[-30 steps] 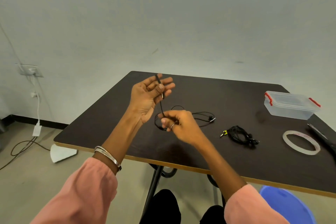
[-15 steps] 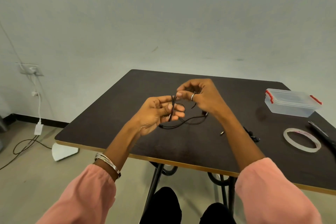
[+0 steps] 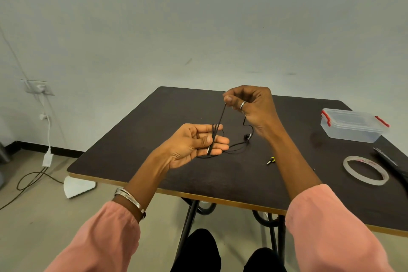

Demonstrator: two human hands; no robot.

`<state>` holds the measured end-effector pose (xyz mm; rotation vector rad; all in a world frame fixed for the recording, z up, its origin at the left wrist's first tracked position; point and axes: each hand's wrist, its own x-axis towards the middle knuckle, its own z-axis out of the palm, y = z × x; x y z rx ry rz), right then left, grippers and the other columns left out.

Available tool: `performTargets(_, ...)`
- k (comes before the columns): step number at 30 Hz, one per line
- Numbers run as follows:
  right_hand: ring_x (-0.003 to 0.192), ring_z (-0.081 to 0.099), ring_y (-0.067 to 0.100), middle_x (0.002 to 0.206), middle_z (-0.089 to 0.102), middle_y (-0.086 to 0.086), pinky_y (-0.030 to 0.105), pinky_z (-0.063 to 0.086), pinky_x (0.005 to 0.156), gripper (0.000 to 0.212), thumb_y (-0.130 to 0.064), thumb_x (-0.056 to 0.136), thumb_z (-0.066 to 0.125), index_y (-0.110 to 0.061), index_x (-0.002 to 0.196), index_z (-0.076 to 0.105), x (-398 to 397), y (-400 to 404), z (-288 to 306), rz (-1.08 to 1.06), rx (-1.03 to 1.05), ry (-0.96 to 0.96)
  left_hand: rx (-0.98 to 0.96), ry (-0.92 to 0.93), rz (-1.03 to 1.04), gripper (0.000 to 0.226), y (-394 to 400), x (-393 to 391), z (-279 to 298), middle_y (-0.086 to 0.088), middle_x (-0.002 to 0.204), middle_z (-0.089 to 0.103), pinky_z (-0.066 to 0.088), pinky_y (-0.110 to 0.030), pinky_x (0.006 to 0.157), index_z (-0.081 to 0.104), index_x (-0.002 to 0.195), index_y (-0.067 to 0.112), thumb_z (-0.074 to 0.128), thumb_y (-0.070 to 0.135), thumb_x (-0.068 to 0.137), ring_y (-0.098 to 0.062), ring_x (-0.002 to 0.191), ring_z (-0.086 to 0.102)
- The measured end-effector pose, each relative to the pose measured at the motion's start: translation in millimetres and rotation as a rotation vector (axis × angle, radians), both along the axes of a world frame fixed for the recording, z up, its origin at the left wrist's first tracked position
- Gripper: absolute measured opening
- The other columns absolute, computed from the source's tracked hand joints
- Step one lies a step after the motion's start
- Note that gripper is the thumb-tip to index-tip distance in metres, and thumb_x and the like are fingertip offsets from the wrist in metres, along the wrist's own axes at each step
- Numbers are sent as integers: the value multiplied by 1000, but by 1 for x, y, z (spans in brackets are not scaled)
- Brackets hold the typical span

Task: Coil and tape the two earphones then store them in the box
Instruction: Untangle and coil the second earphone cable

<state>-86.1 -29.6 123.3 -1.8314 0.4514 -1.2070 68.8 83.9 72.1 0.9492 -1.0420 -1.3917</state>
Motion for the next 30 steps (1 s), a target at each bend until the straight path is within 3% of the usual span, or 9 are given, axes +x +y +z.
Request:
performTargets(6, 69, 66, 7, 70, 72, -8, 18, 51, 63, 5, -7, 79, 74, -7, 84, 73, 2, -4, -5, -10, 5, 32, -37, -160, -79, 41, 3, 2, 4, -22, 111, 69, 57, -38, 86, 58, 125, 8, 53, -5, 87, -35, 104, 67)
performTargets(11, 62, 62, -2, 65, 70, -10, 11, 44, 55, 6, -3, 85, 68, 0, 87, 71, 7, -3, -23, -31, 86, 18, -103, -49, -136, 44, 6, -3, 12, -20, 107, 71, 58, -39, 84, 59, 125, 7, 54, -5, 83, -33, 99, 69)
performTargets(15, 70, 65, 3, 76, 70, 0, 18, 50, 62, 22, 13, 86, 54, 0, 91, 71, 12, 8, -58, -20, 118, 130, -166, 107, -38, 44, 1, -3, 19, -21, 112, 69, 59, -39, 82, 56, 126, 2, 51, -7, 83, -32, 99, 70)
performTargets(19, 68, 65, 3, 76, 68, -1, 20, 54, 63, 16, -3, 92, 58, 1, 103, 68, 13, 33, -85, 109, 60, 373, -215, 193, 219, 46, -10, 4, 20, -18, 115, 68, 59, -37, 83, 49, 131, -3, 49, -12, 86, -32, 102, 69)
performTargets(24, 75, 67, 7, 85, 70, 3, 21, 57, 73, 18, -11, 92, 61, -3, 106, 69, 1, 55, -73, 153, -164, 645, -203, -61, 482, 55, -16, 13, 6, -10, 108, 70, 58, -33, 84, 39, 141, 0, 51, -14, 89, -22, 93, 72)
performTargets(27, 67, 66, 15, 77, 71, 6, 26, 53, 65, 14, -17, 91, 63, -7, 95, 72, -4, 51, -53, 86, -335, 621, -165, -138, 448, 54, -15, 12, -5, -12, 107, 70, 58, -32, 83, 37, 142, 0, 50, -13, 91, -21, 92, 72)
performTargets(30, 65, 64, 16, 75, 72, 3, 30, 50, 61, 11, -18, 88, 67, -14, 94, 75, -10, 39, -35, -5, -352, 531, -138, -168, 349, 51, -10, 7, -9, -8, 104, 73, 58, -33, 84, 40, 140, 2, 51, -10, 92, -22, 94, 72)
